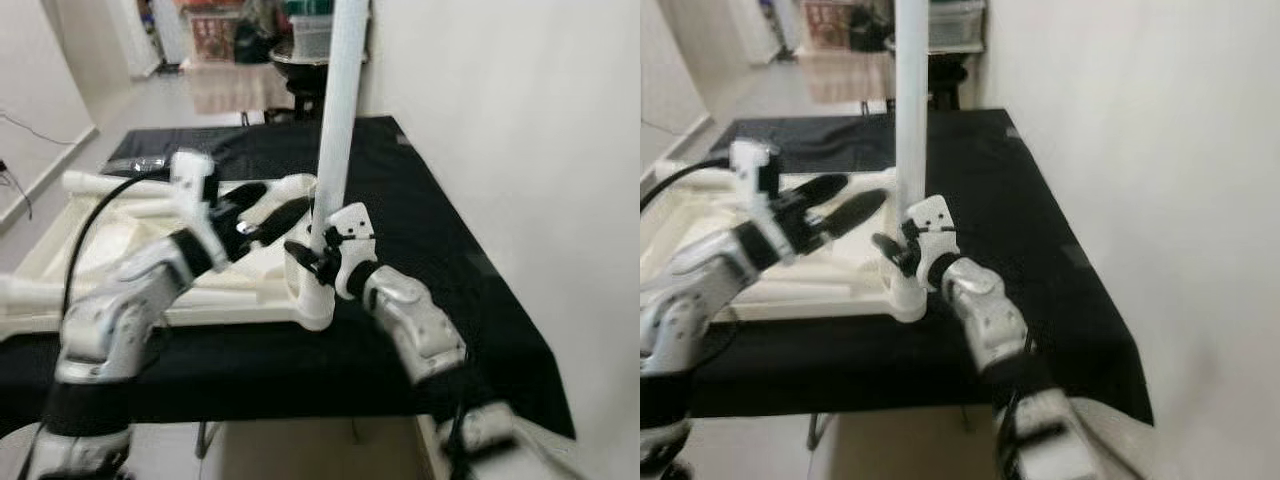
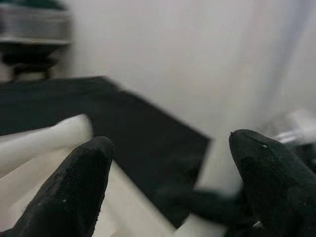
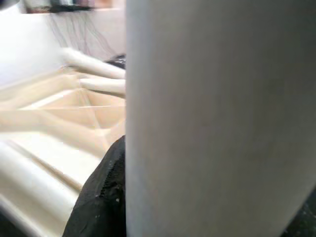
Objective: Building children table
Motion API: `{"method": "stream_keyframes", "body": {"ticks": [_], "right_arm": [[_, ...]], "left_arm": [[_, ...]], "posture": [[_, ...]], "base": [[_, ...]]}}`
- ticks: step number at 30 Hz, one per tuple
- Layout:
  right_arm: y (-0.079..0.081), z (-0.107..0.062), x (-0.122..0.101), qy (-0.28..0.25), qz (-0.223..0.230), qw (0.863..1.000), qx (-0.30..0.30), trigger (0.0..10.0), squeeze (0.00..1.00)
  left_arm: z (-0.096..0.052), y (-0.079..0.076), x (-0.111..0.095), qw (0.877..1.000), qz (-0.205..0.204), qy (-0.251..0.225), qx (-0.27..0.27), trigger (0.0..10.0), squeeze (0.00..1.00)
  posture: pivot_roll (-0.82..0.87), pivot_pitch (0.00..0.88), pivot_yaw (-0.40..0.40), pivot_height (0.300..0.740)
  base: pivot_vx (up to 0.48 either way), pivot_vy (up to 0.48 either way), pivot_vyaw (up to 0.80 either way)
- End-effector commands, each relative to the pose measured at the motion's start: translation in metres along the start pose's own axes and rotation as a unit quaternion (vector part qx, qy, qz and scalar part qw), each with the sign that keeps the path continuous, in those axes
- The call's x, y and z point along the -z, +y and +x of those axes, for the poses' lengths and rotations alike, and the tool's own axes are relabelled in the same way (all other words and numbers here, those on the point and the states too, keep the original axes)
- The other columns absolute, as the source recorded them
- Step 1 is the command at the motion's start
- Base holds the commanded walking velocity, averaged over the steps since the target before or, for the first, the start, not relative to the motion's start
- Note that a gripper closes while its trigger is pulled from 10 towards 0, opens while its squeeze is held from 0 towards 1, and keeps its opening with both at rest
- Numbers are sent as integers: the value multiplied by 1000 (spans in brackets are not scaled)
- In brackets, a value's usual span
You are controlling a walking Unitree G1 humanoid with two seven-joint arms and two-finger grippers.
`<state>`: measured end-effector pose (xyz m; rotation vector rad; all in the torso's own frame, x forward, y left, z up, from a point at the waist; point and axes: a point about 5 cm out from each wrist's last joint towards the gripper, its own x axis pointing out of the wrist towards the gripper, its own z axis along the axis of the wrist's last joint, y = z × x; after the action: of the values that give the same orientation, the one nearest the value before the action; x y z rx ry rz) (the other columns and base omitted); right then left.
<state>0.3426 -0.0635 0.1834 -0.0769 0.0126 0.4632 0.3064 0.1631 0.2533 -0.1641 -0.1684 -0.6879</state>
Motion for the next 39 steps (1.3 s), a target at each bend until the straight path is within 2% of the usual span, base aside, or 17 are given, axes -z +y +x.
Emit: {"method": "stream_keyframes", "body": {"ticks": [1, 4, 11, 16, 17, 19, 20, 21, 22, 28, 30, 31, 32, 33, 35, 37, 39], "right_arm": [[-13, -9, 28, 78, -64, 993, 67, 0, 0], [-14, 1, 16, 51, -69, 992, 89, 0, 0], [-24, 11, 13, 43, -58, 994, 81, 0, 0], [-30, 8, 7, 52, -68, 992, 97, 0, 0], [-33, 6, 6, 56, -70, 990, 106, 2549, 0], [-38, 5, 4, 61, -73, 988, 119, 2549, 0], [-42, 4, 4, 62, -72, 987, 127, 9882, 0], [-42, 4, 4, 62, -72, 987, 127, 9882, 0], [-43, 3, 4, 58, -62, 988, 126, 0, 0], [-37, 7, -3, 8, 3, 998, 55, 0, 0], [-30, 3, -22, -80, 74, 990, -89, 0, 0], [-30, 3, -22, -80, 74, 990, -89, 0, 0], [-31, -5, -29, -110, 93, 974, -176, 0, 0], [-31, -5, -29, -110, 93, 974, -176, 0, 0], [-41, -15, -26, -100, 44, 952, -288, 0, 0], [-41, -15, -26, -100, 44, 952, -288, 0, 0], [-45, -19, -20, -69, 6, 943, -326, 0, 0]], "left_arm": [[-3, -2, -3, 1000, 4, 0, 1, 10000, 0], [-13, -9, 16, 1000, -18, 20, -11, 10000, 0], [-10, -22, 28, 999, -33, 28, -6, 10000, 0], [-15, -33, 40, 998, -27, 54, 5, 10000, 0], [-17, -35, 43, 998, -23, 64, 7, 10000, 0], [-21, -40, 49, 997, -19, 76, 9, 10000, 0], [-26, -45, 54, 996, -15, 89, 10, 10000, 0], [-26, -45, 54, 996, -15, 89, 10, 10000, 0], [-32, -49, 59, 995, -14, 99, 7, 10000, 0], [-45, -57, 68, 993, -14, 120, 1, 10000, 0], [-53, -61, 73, 991, -22, 132, -1, 10000, 0], [-53, -61, 73, 991, -22, 132, -1, 10000, 0], [-56, -63, 75, 990, -24, 136, 1, 10000, 0], [-56, -63, 75, 990, -24, 136, 1, 10000, 0], [-58, -67, 78, 990, -26, 139, 4, 10000, 0], [-58, -67, 78, 990, -26, 139, 4, 10000, 0], [-59, -68, 79, 990, -24, 138, 5, 10000, 0]], "posture": [[-26, 122, -40, 740], [-26, 108, -43, 740], [-23, 107, -43, 740], [-23, 107, -41, 740], [-23, 107, -41, 740], [-22, 110, -42, 740], [-22, 112, -42, 740], [-22, 112, -42, 740], [-21, 115, -44, 740], [-12, 124, -44, 740], [-9, 134, -46, 740], [-9, 134, -46, 740], [-8, 135, -49, 740], [-8, 135, -49, 740], [-7, 140, -56, 740], [-7, 140, -56, 740], [-8, 140, -59, 740]], "base": [[0, 0, 0], [0, 0, 0], [0, 0, 0], [0, 0, 0], [0, 0, 0], [0, 0, 0], [0, 0, 0], [0, 0, 0], [0, 0, 0], [0, 0, 0], [0, 0, 0], [0, 0, 0], [0, 0, 0], [0, 0, 0], [0, 0, 0], [0, 0, 0], [0, 0, 0]]}}
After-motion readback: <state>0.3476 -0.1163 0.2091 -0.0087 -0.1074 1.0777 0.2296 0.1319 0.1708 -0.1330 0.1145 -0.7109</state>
